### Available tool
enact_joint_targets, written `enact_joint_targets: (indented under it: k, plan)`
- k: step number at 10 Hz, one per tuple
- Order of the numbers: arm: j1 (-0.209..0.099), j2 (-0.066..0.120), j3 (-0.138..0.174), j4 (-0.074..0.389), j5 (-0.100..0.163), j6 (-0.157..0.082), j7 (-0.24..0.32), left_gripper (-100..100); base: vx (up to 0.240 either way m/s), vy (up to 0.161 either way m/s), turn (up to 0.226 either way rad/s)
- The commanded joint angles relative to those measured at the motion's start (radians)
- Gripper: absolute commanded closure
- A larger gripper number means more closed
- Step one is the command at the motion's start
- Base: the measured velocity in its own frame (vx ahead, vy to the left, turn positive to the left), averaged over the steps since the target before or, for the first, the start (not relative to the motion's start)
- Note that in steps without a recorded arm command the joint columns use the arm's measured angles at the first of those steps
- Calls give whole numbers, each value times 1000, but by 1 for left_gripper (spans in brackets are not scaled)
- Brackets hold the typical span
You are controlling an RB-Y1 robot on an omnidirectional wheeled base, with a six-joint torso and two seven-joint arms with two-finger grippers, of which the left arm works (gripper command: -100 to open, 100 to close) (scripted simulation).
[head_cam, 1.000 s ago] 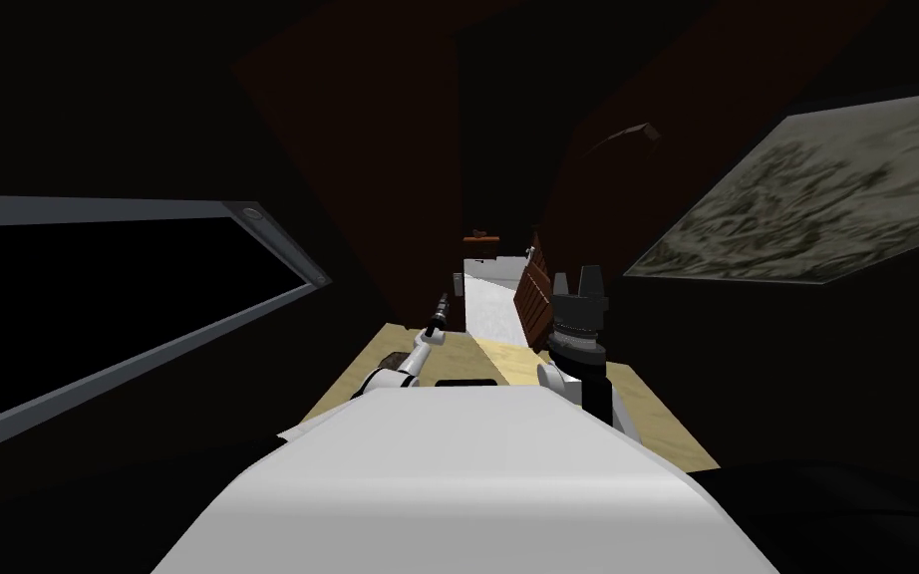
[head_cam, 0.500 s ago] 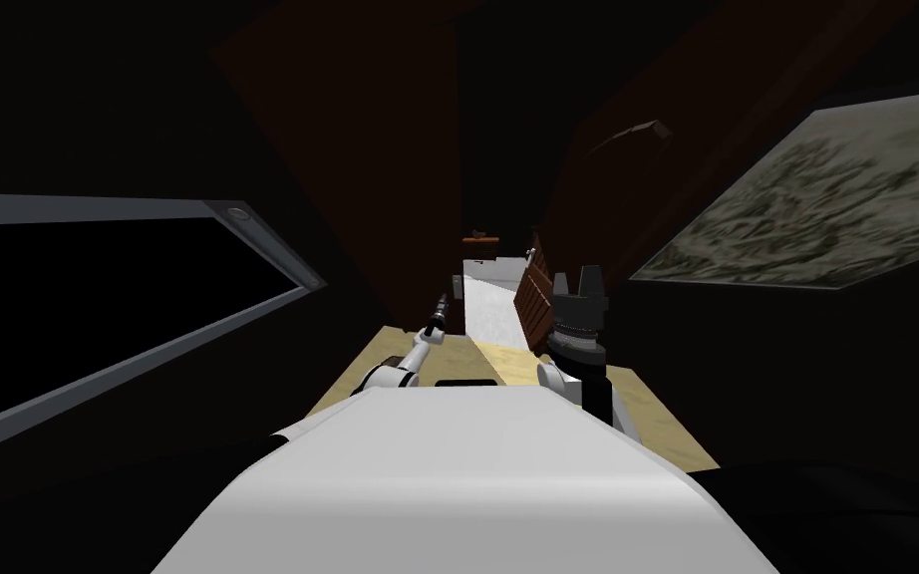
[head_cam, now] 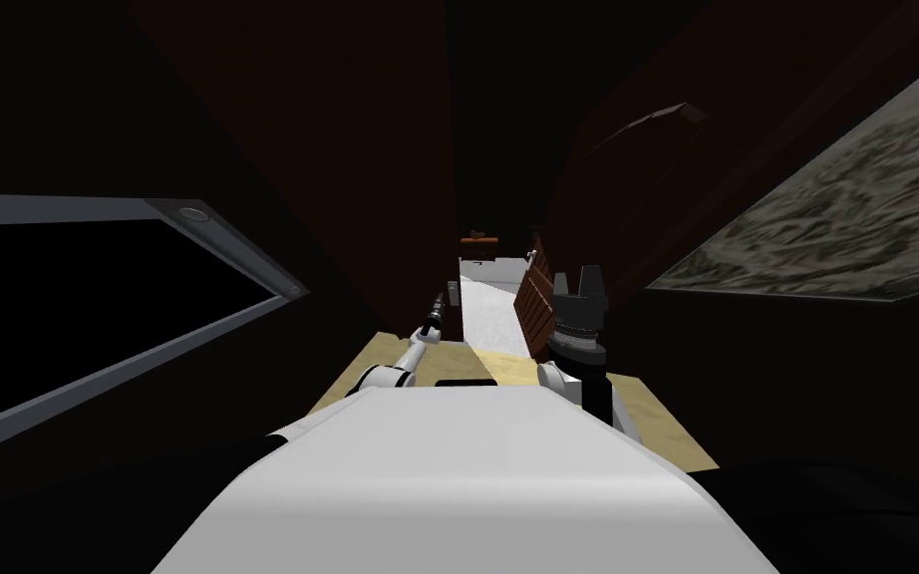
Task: Push the door open
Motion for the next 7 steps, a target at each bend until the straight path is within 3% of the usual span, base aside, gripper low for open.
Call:
enact_joint_targets:
  k: [1, 3, 6, 7]
  plan:
    - [-9, 2, 5, 15, 2, -6, 0, -100, 205, -40, -21]
    - [-10, -6, 8, 17, 3, -6, -1, -100, 196, -38, -23]
    - [-12, -47, 14, 20, 6, -5, -2, -100, 206, -49, -22]
    - [-13, -35, 12, 23, 5, -6, 1, -100, 86, -21, -2]
